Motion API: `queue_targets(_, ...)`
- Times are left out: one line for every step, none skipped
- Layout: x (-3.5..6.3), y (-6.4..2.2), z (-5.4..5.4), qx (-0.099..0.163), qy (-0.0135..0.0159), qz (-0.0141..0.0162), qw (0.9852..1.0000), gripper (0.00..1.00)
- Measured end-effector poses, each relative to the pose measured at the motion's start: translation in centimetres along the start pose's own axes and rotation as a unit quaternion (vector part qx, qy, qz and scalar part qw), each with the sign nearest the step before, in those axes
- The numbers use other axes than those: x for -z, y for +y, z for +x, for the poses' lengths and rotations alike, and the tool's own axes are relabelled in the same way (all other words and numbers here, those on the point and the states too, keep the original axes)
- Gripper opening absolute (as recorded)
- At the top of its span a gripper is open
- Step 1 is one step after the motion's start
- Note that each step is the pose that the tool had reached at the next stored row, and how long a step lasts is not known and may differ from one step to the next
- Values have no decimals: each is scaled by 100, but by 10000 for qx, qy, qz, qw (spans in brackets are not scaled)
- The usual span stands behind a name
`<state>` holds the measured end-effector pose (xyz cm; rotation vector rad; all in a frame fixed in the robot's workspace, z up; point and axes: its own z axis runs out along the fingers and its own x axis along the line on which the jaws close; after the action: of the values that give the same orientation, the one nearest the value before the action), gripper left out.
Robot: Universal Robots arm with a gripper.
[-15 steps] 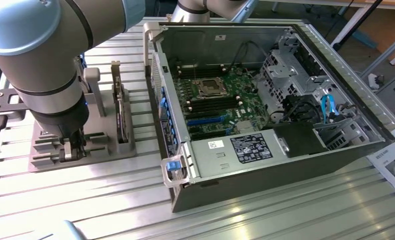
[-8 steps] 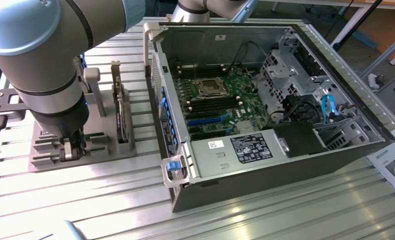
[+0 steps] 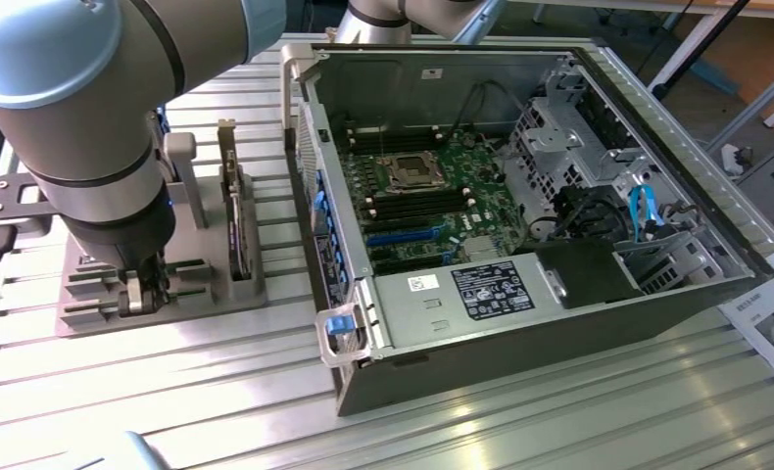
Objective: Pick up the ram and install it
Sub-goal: 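Pick up the ram and move it above insertion slot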
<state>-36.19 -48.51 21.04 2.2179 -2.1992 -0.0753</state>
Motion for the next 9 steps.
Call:
queue_targets(0,0,4,0,0,0,10000,23)
queue_targets(0,0,6,0,0,0,10000,23)
queue_targets(0,0,8,0,0,0,10000,23)
queue_targets(0,0,9,0,0,0,10000,23)
queue_targets(0,0,10,0,0,0,10000,23)
queue_targets(0,0,10,0,0,0,10000,23)
queue_targets(0,0,11,0,0,0,10000,23)
queue_targets(0,0,11,0,0,0,10000,23)
queue_targets(0,0,11,0,0,0,10000,23)
